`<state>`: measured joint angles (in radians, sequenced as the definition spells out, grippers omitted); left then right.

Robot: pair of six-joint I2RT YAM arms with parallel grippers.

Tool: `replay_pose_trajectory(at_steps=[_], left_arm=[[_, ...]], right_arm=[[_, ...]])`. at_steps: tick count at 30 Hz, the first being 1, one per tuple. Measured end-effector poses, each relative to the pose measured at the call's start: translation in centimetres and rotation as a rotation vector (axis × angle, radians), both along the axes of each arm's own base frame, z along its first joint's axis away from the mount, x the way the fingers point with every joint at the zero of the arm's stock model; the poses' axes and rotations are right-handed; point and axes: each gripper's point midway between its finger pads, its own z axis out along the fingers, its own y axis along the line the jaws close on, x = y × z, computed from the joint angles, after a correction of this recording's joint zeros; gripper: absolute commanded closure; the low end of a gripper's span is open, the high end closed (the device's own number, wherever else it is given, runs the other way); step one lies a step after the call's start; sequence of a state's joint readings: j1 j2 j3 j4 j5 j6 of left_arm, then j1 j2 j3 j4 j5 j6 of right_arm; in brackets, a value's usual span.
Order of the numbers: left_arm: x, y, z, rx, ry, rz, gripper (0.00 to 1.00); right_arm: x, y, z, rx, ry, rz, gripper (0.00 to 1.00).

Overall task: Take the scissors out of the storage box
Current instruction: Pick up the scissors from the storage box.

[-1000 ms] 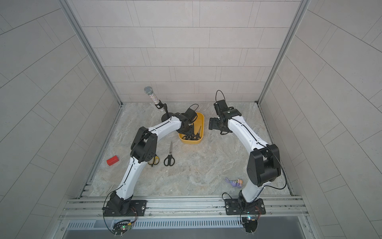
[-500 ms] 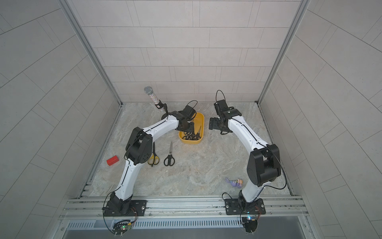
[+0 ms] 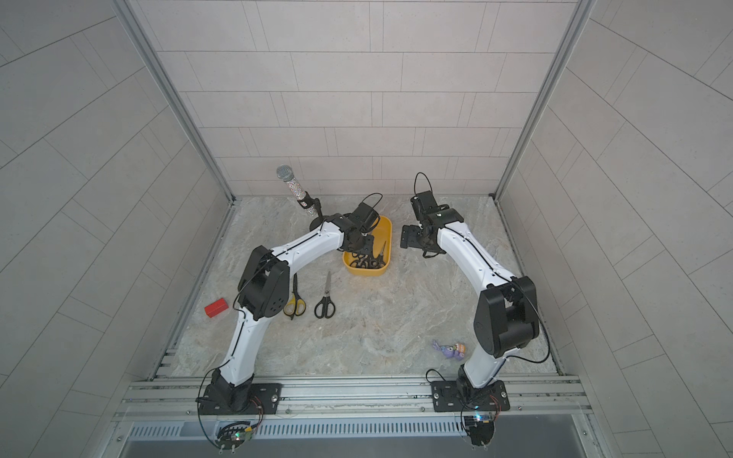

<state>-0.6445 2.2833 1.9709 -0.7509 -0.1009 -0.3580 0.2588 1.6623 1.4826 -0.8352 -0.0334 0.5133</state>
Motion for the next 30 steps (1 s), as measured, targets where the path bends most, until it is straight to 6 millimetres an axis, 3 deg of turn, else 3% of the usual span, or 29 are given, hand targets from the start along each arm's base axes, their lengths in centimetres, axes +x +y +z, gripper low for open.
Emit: replay_pose_trajectory(at_steps=[8, 25, 30], left_arm=[[0.1, 1.7, -3.2, 0.066, 0.071, 0.009, 0.81], [0.3, 1.3, -3.4, 0.042, 0.089, -0.022, 0.71], [0.0, 1.0, -4.5, 0.042, 0.118, -0.044, 0.72]], right_arm=[[0.0, -0.1, 0.0, 0.003, 0.000, -0.002, 0.05], [0.1, 0.0, -0.1, 0.006, 0.004, -0.001, 0.05], [0.1, 0.0, -0.3, 0.005, 0.009, -0.001, 0.05]])
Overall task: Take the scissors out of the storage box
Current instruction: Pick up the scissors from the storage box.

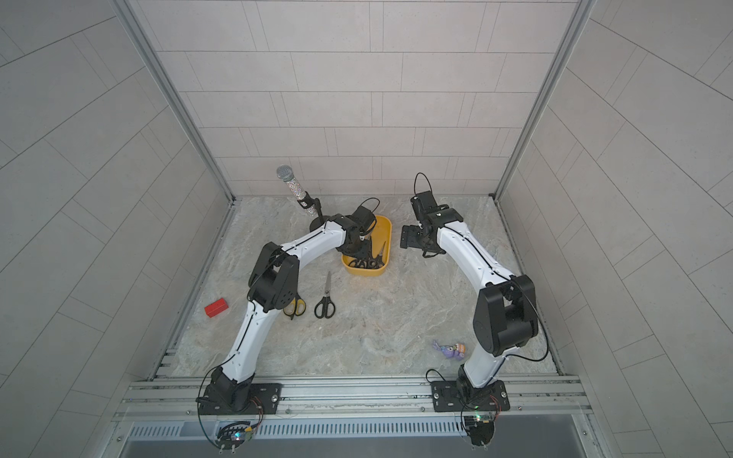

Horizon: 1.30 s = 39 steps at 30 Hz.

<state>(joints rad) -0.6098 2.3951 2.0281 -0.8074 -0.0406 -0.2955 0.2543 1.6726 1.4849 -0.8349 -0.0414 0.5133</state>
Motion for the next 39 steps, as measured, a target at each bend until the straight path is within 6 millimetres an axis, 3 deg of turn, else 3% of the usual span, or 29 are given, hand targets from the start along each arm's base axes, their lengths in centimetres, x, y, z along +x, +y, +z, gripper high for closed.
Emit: replay_pose_trajectory(at_steps=[6, 9, 13, 27, 39], left_arm=[[-0.05, -0.01, -0.32, 0.001, 0.006, 0.000, 0.72], [-0.12, -0.09, -0.42, -0.007, 0.013, -0.003, 0.64], [-0.04, -0.16, -0.56, -0.040, 0.035, 0.017, 0.63], [0.08, -0.38, -0.45, -0.077, 0.073, 0.048, 1.00], [0.21, -0.14, -0.20, -0.063, 0.061, 0.052, 1.00]], right_arm=[[0.21, 0.06, 0.24, 0.002, -0.007, 0.000, 0.05], [0.38, 0.10, 0.43, 0.003, -0.012, 0.000, 0.05], [0.71, 0.24, 0.58, 0.007, -0.016, 0.002, 0.05], [0.91, 0.30, 0.56, 0.007, -0.016, 0.002, 0.05], [0.95, 0.30, 0.40, 0.006, -0.012, 0.002, 0.05]])
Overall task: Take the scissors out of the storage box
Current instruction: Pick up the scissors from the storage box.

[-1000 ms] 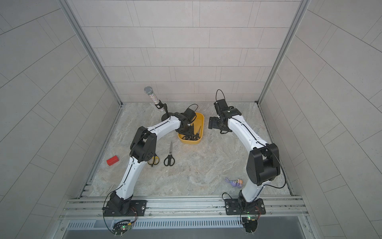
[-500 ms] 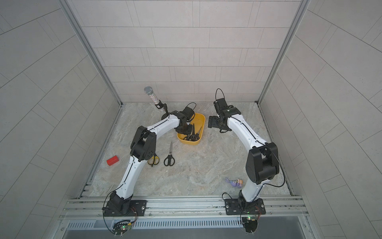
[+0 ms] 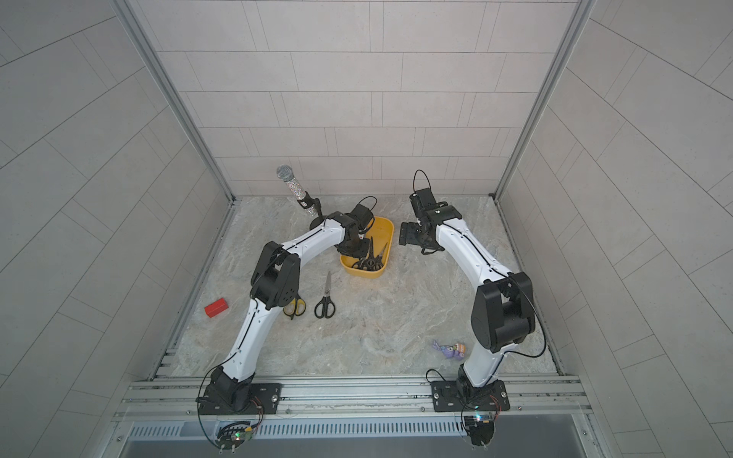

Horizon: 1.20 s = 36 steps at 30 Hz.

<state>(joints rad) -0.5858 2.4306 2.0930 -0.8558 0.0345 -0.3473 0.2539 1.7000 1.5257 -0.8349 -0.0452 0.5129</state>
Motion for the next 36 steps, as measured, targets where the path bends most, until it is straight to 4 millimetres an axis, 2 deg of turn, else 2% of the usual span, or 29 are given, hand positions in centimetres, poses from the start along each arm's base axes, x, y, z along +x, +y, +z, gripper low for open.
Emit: replay_pose_trajectory(at_steps=[7, 17, 23, 26, 31, 36], left_arm=[[-0.2, -0.2, 1.0, 0.022, -0.029, -0.006, 1.00], [-1.2, -2.3, 5.6, -0.010, -0.111, -0.029, 1.00], [-2.4, -2.4, 6.1, 0.009, -0.120, -0.038, 1.00], [-3.5, -2.3, 6.7, 0.019, -0.125, -0.036, 1.00], [-5.7, -1.7, 8.8, 0.020, -0.148, -0.026, 1.00], [-8.9, -2.1, 10.6, 0.006, -0.177, -0.034, 1.00]], right_arm=[[0.0, 0.0, 0.0, 0.000, 0.000, -0.001, 0.05], [0.0, -0.1, 0.0, 0.000, 0.000, -0.002, 0.05], [-0.1, -0.3, 0.1, 0.001, -0.003, -0.006, 0.05], [-0.3, -0.9, 0.2, 0.001, -0.007, -0.019, 0.05], [-0.3, -2.3, 0.6, 0.004, -0.020, -0.052, 0.05], [-0.5, -2.4, 0.8, 0.009, -0.027, -0.055, 0.05]])
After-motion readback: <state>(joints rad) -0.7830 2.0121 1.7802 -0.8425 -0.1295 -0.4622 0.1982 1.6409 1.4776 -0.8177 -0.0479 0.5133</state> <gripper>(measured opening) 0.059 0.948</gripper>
